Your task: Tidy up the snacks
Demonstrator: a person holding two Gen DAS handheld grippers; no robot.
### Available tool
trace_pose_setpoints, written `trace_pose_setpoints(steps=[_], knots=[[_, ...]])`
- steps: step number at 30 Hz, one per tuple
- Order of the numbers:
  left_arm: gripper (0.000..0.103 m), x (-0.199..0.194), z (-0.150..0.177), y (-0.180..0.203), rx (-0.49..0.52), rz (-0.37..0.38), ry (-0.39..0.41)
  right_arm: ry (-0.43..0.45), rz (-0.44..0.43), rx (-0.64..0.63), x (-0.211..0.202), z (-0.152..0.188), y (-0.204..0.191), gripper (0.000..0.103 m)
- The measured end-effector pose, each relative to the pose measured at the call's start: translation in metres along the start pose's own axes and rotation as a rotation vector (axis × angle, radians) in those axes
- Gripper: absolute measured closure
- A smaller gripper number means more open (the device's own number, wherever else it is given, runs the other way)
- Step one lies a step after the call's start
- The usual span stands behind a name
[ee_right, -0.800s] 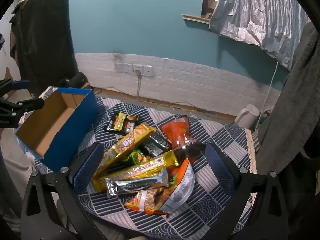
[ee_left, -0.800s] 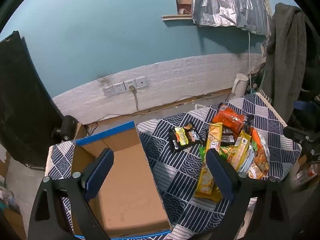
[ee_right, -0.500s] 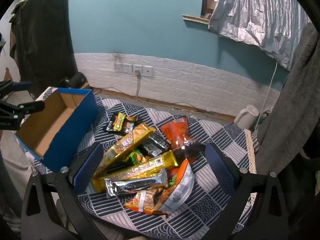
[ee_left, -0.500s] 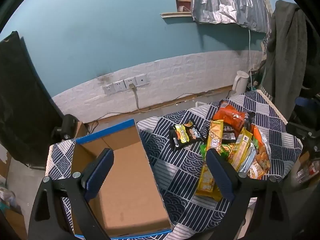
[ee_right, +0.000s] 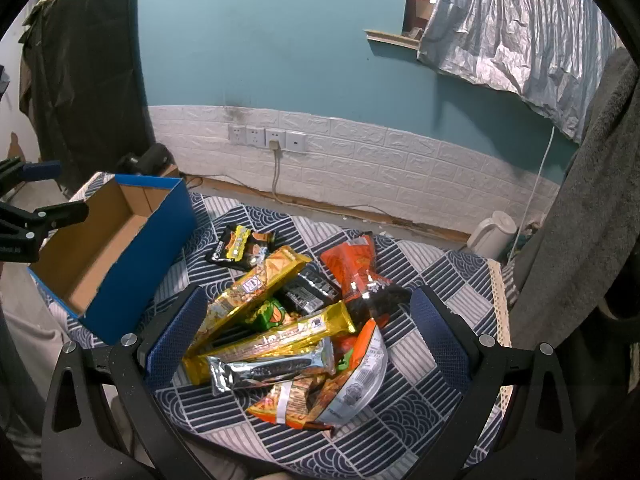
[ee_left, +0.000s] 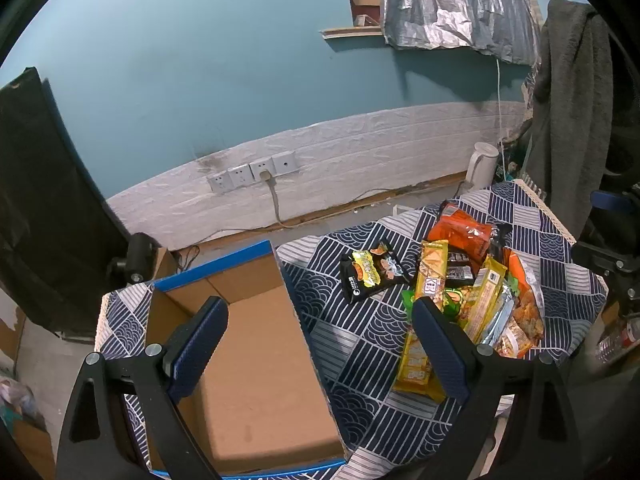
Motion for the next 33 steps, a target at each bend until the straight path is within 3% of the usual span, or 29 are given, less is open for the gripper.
trace_pose_setpoints(steps=[33], knots=[[0.009,0.0003,0.0015,0.0011,-0.004,0.009,-0.015,-0.005,-0.002,0.000,0.0033,0.0044,-0.0045,0.003]])
Point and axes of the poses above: each gripper's, at about its wrist camera, not at the fingertips, and x roughly the way its jaws point, y to its right, z to its underside, the point moved 6 cm from there along x, roughly the way its jaws point, and after that the axes turned 12 degrees about -x, right-handed, at the moved point
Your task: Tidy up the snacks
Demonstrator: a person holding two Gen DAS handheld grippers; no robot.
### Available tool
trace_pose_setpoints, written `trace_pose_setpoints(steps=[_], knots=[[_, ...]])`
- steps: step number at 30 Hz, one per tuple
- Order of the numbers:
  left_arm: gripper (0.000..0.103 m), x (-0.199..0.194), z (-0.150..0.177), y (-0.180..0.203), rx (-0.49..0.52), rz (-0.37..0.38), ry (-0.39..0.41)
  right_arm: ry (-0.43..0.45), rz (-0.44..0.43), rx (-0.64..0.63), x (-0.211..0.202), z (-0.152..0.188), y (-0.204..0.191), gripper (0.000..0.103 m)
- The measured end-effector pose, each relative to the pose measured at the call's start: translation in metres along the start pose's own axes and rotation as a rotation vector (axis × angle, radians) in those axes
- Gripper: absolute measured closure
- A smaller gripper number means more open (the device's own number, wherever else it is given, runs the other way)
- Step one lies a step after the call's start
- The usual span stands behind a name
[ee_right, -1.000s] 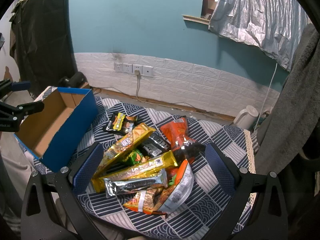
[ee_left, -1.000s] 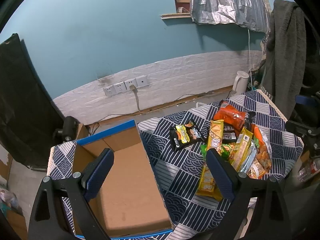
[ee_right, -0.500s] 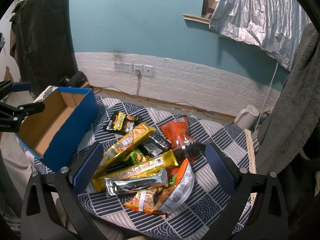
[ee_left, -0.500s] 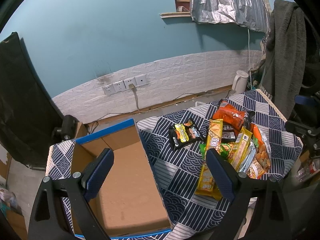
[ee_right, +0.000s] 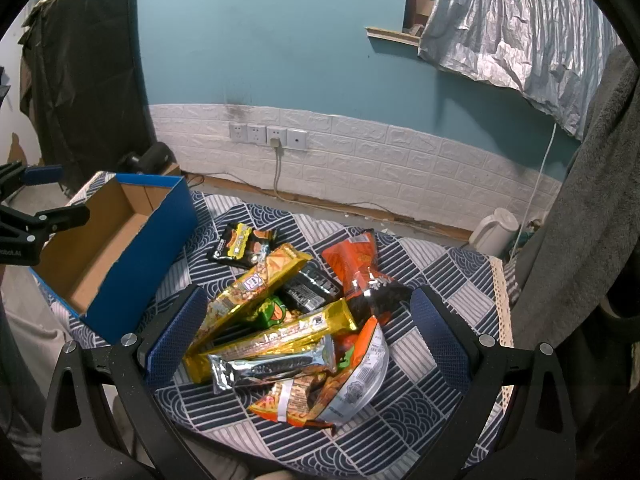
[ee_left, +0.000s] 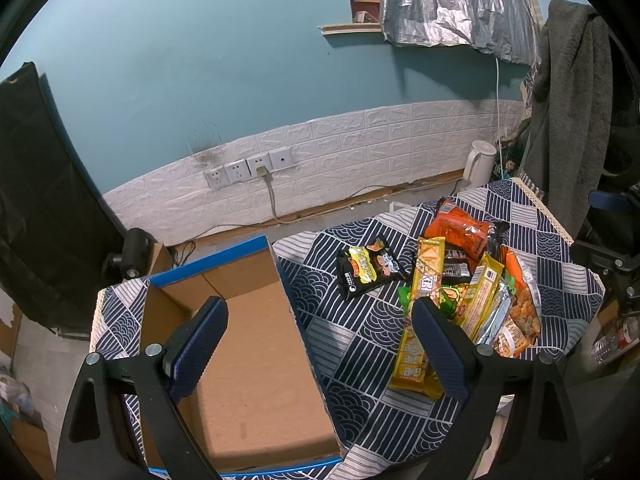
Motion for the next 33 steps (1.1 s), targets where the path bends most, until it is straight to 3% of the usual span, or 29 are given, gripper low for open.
trace_pose_setpoints(steps=[33], knots=[[0.009,0.011,0.008,0.000,0.003,-0.002,-0.030,-0.013,0.001,0.008,0.000,0.010,0.004,0.003]])
Point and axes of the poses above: each gripper's, at about its wrist camera, not at the fingertips, and x roughly the way its jaws point, y to its right, z to its underside, the point moved 6 cm from there along x, roughly the way its jaws point, and after that the axes turned 12 degrees about -x, right-handed, at the moved point
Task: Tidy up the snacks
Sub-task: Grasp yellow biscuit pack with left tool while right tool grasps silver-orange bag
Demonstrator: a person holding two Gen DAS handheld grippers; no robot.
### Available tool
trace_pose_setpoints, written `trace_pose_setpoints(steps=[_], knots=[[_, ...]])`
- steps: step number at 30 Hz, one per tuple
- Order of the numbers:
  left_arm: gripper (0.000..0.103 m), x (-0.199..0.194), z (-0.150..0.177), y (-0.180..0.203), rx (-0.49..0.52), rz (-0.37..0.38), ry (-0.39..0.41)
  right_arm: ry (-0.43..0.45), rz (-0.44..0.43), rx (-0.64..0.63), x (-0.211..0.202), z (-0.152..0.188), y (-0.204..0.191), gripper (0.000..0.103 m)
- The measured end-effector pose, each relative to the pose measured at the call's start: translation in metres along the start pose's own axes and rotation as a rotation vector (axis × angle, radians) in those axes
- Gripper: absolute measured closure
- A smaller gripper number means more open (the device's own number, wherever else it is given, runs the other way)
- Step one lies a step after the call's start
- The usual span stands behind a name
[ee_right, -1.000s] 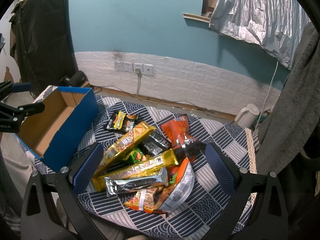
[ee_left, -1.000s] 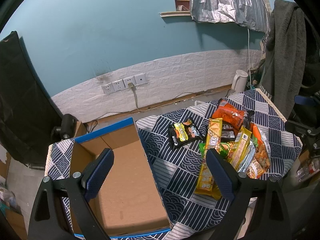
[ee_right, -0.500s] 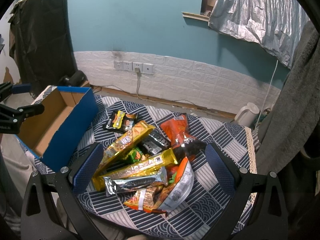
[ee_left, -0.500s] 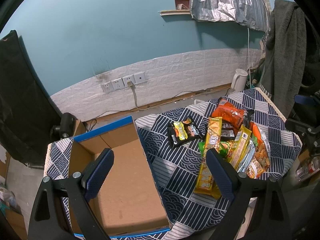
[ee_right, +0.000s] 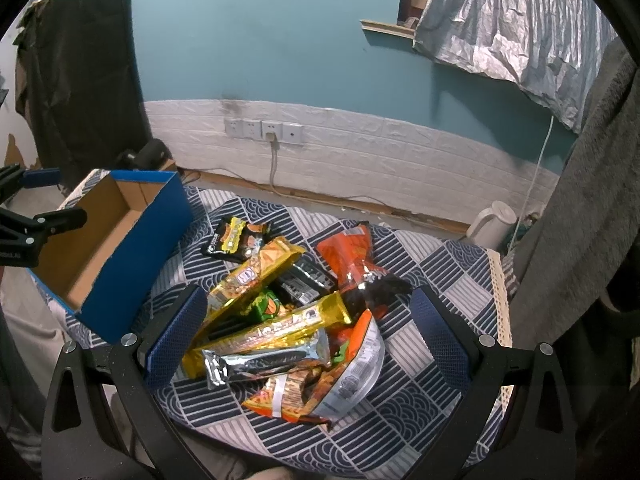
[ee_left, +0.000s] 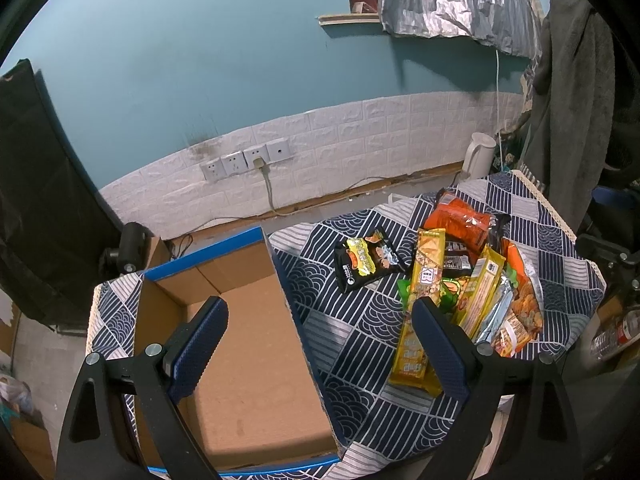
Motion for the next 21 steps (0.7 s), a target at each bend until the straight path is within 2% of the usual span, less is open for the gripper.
trace_pose_setpoints(steps=[13,21], knots=[[0.009,0.017,-0.003,0.006,0.002,0.002,-0.051,-0.031,0.009,0.054,0.006,0.002,0.022,0.003],[0.009,0.033,-0.008,0.026,0.023,0.049,-0.093,-0.065,0.026,0.111,0.016,0.012,0.047,0.003]])
Point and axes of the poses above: each gripper's, at about its wrist camera, not at the fingertips, and x roughly the way its jaws point, y to its right, z to its underside, the point moved 6 cm from there along x, roughly the way its jaws point, and after that the axes turned 12 degrees about -x, right-handed, at the moved point
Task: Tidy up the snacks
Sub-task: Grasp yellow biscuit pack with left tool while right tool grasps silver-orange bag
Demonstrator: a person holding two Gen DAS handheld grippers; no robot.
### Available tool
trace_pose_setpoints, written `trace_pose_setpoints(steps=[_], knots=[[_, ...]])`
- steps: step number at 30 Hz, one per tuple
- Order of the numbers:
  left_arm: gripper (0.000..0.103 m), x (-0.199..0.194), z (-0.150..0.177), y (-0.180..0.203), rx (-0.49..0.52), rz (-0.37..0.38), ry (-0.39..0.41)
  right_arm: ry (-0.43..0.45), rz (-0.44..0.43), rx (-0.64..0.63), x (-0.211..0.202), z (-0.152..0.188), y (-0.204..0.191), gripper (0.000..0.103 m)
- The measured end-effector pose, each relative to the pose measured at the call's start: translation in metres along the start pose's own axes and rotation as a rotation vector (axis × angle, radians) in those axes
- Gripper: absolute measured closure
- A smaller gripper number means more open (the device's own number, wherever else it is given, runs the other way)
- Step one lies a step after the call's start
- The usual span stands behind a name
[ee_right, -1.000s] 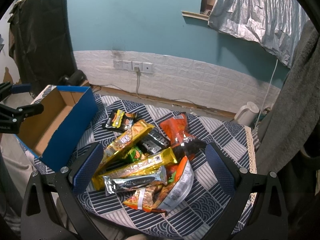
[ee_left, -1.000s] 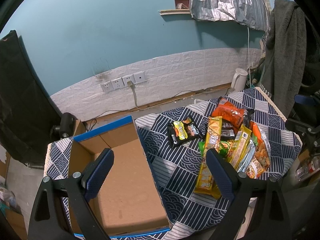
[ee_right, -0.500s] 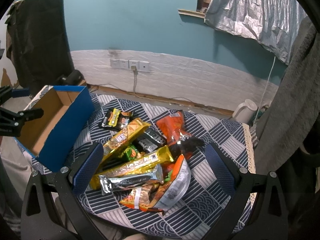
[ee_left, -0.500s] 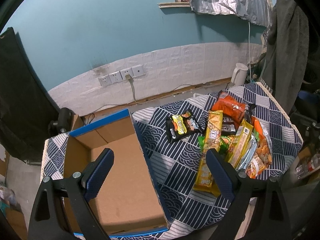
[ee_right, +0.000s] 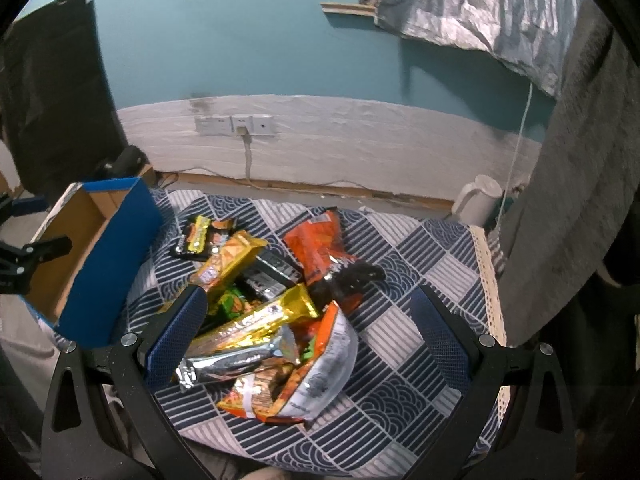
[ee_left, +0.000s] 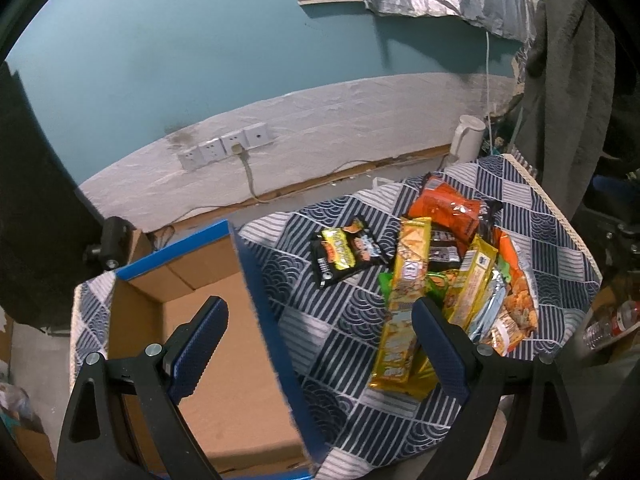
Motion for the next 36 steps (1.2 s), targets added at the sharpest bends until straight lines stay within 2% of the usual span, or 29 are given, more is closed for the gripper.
trace_pose_setpoints(steps=[10,13,23,32,36], knots=[[0.009,0.041,0.000,0.034,0.043,0.044,-0.089,-0.118,-0.008,0.119,0.040,0.030,0.031,0.003],[0.009,0.056,0.002,0.041,0.054,0.037,-0.110,-0.161,-0.019,0.155,0.055,0.042,0.037,0.003],[0.009,0.098,0.008,0.059,0.112,0.032,-0.150,-0.305,-0.061,0.164,0.104,0.080,0.034,0.003],[0.009,0.127,0.018,0.069,0.142,0.027,-0.207,-0.385,-0.101,0.180,0.134,0.108,0.030,0.003],[0.009,0.143,0.021,0.069,0.114,0.026,-0.240,-0.396,-0.124,0.199,0.140,0.115,0.028,0.003]])
Point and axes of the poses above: each gripper's, at about its wrist camera, not at the fingertips, and x roughly the way its jaws point, y to its right, z to its underside, the point moved 6 cm from there along x, roughly the way its jaws point, and after that the axes turned 12 degrees about -x, right-handed, at the moved point
